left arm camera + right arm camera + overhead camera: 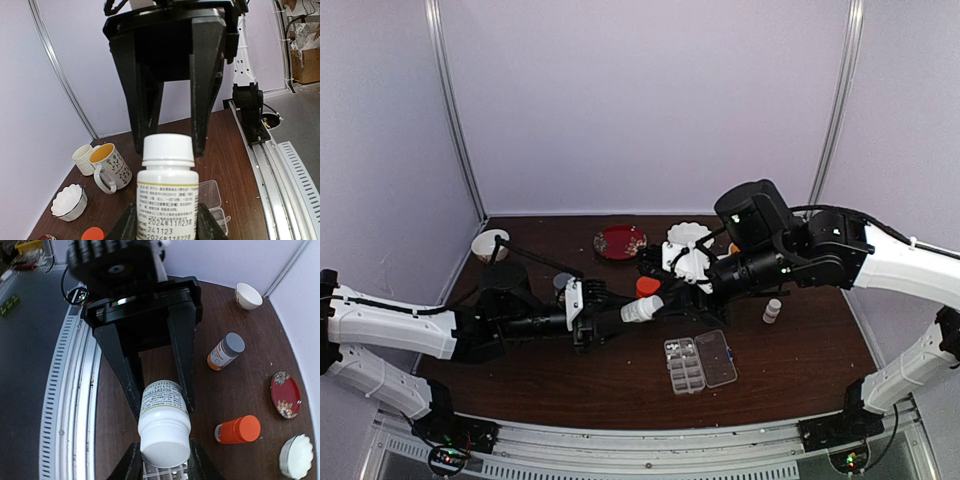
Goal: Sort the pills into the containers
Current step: Screw the lid of the pill bottle onto the pill bottle.
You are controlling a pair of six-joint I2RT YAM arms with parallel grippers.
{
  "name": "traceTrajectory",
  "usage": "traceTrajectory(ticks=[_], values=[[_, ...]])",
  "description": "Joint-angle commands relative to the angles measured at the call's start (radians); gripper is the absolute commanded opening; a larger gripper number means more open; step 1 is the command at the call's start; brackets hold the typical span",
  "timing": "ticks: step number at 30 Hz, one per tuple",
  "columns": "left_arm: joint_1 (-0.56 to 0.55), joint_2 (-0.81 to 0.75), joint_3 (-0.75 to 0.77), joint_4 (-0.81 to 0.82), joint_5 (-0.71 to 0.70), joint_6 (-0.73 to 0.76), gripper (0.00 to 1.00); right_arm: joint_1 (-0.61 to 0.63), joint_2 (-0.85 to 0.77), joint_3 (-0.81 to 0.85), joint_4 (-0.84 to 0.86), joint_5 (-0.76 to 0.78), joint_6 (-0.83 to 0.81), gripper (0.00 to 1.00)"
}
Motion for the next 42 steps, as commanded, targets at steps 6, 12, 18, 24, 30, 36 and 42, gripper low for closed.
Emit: traceTrajectory(ticks=[6,12,18,24,30,36,42], values=[[-0.005,-0.006,0.035,0.048,-0.035,0.070,0.01,0.009,-0.004,-0.046,0.029,0.073,0.798,0.09],[-0.005,0.016,0.052,0.031,-0.037,0.100,0.01,0.009,0.008,-0.080,0.024,0.014,1.163,0.05],[-0.005,0.032,0.058,0.021,-0.049,0.149,0.00,-0.003,-0.016,-0.134,0.152,-0.090,1.443,0.08],[-0.007,0.058,0.075,-0.039,-0.089,0.239,0.00,-0.058,-0.023,-0.250,0.345,-0.255,1.679,0.07],[-0.008,0.060,0.081,-0.059,-0.119,0.299,0.00,-0.091,-0.037,-0.324,0.499,-0.305,1.857,0.10],[-0.024,0.075,0.090,-0.096,-0.167,0.358,0.00,-0.117,-0.082,-0.374,0.568,-0.317,1.950,0.41],[-0.024,0.063,0.071,-0.071,-0.153,0.332,0.00,-0.117,-0.071,-0.185,0.126,-0.214,1.511,0.71]])
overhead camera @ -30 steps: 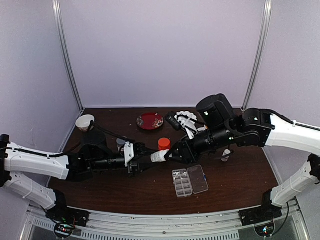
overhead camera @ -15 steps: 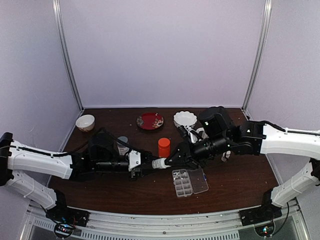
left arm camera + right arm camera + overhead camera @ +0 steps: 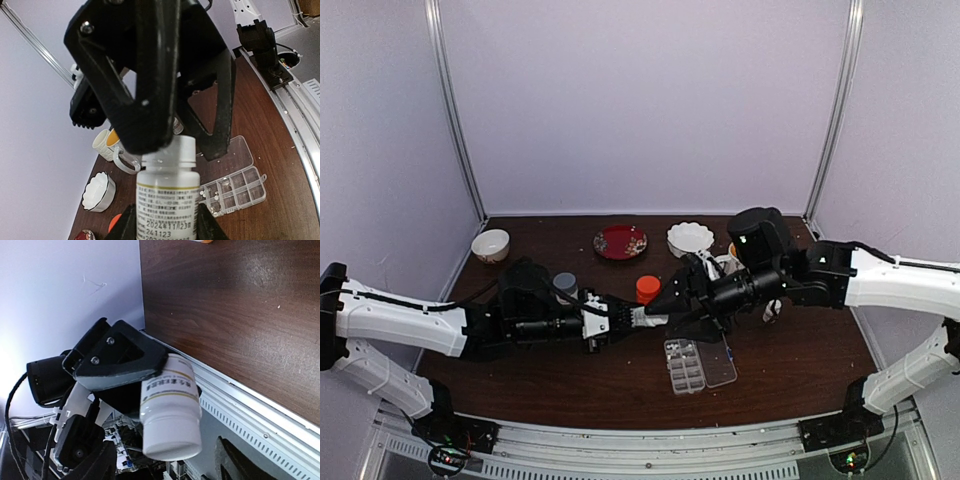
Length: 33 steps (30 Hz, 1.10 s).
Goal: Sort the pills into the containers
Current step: Screw the lid of the pill bottle onto the pill bottle.
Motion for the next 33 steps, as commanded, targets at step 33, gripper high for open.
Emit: traceTrajectory(ticks=[33], values=[[-0.005,-0.023,0.026,0.123,0.158,-0.185,0.01,0.117,-0.140,0.031,-0.053,0.261,-2.185,0.53]])
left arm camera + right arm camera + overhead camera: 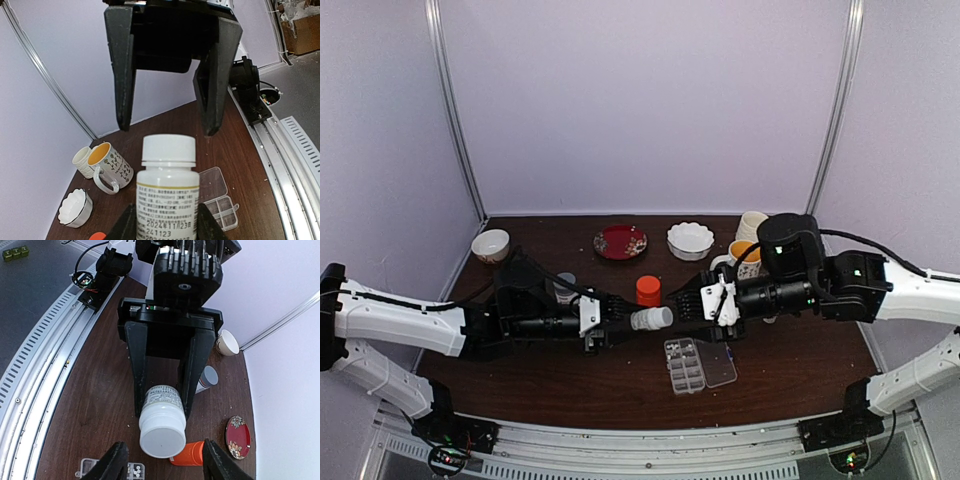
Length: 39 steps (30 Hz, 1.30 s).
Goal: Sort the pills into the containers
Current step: Screw the lid of the pill bottle onto the pill bottle.
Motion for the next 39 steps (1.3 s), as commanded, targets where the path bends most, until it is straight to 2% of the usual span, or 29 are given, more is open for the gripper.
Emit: traceTrajectory(ticks=[1,15,21,25,30,34,39], values=[[-0.005,-0.015,0.024,0.061,0.024,-0.024,0.01,0.014,0.031,0.059,0.006,0.014,-0.070,0.52],[-0.005,-0.014,0.022,0.067,0.026,-0.024,0.01,0.021,0.066,0.081,-0.009,0.025,-0.082,0.46],[-0.005,-0.016,0.021,0.066,0.027,-0.023,0.01,0.024,0.074,0.083,-0.017,0.037,-0.097,0.49],[-0.005,-0.015,0.021,0.067,0.026,-0.024,0.01,0.025,0.080,0.091,-0.020,0.040,-0.098,0.36],[-0.005,-0.014,0.021,0.070,0.024,-0.024,0.01,0.025,0.082,0.094,-0.022,0.049,-0.100,0.33],[-0.005,-0.017,0.021,0.070,0.024,-0.023,0.01,0.026,0.087,0.103,-0.026,0.054,-0.081,0.25],[-0.005,-0.019,0.021,0.072,0.015,-0.023,0.01,0.026,0.114,0.140,-0.024,0.085,0.108,0.17]])
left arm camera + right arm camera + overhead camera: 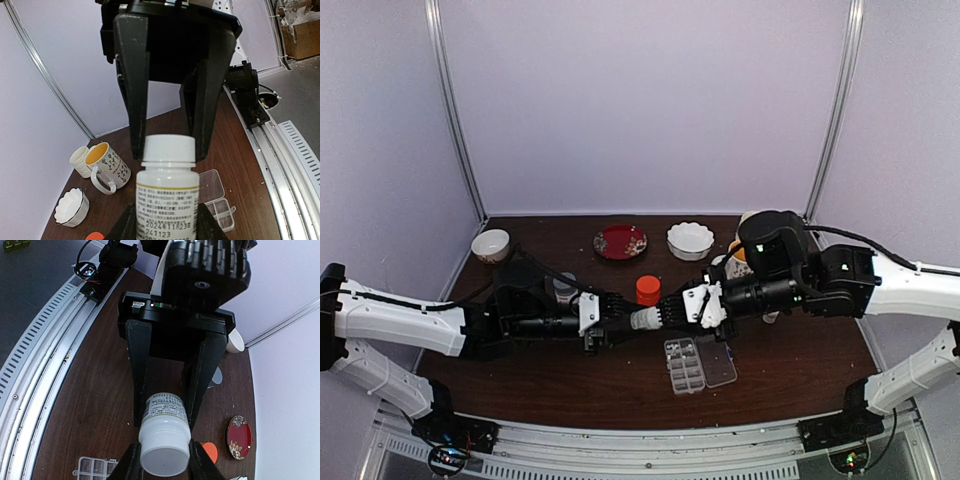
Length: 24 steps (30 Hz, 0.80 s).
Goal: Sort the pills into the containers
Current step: Screw the lid of the pill bottle onto the pill bottle, then place the pill bottle at the center of the board.
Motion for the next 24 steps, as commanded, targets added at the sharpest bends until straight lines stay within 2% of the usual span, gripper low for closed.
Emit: traceTrajectory(ticks=[1,3,5,12,17,18,20,23,24], values=[[-0.006,-0.019,0.020,0.067,0.000,-0.008,0.01,0.005,0.038,0.078,-0.001,0.036,0.213,0.15],[-0.005,-0.021,0.017,0.076,-0.008,-0.008,0.01,0.011,0.051,0.094,-0.015,0.036,0.310,0.08],[-0.005,-0.019,0.016,0.084,-0.012,-0.008,0.01,0.022,0.055,0.092,-0.018,0.061,0.401,0.05],[-0.005,-0.011,0.017,0.096,-0.028,-0.007,0.01,0.035,0.042,0.091,-0.023,0.125,0.722,0.02],[-0.005,-0.008,0.018,0.107,-0.039,-0.008,0.01,0.038,0.032,0.087,-0.034,0.161,0.809,0.00],[-0.005,-0.007,0.018,0.112,-0.040,-0.012,0.05,0.038,0.030,0.087,-0.041,0.163,0.799,0.00],[-0.006,-0.006,0.014,0.128,-0.039,-0.026,0.20,0.038,0.026,0.083,-0.059,0.171,0.774,0.00],[-0.006,-0.009,-0.004,0.159,-0.052,-0.048,0.51,0.038,0.023,0.092,-0.112,0.194,0.740,0.00],[-0.006,-0.012,-0.012,0.170,-0.059,-0.054,0.65,0.037,0.022,0.098,-0.140,0.209,0.730,0.00]])
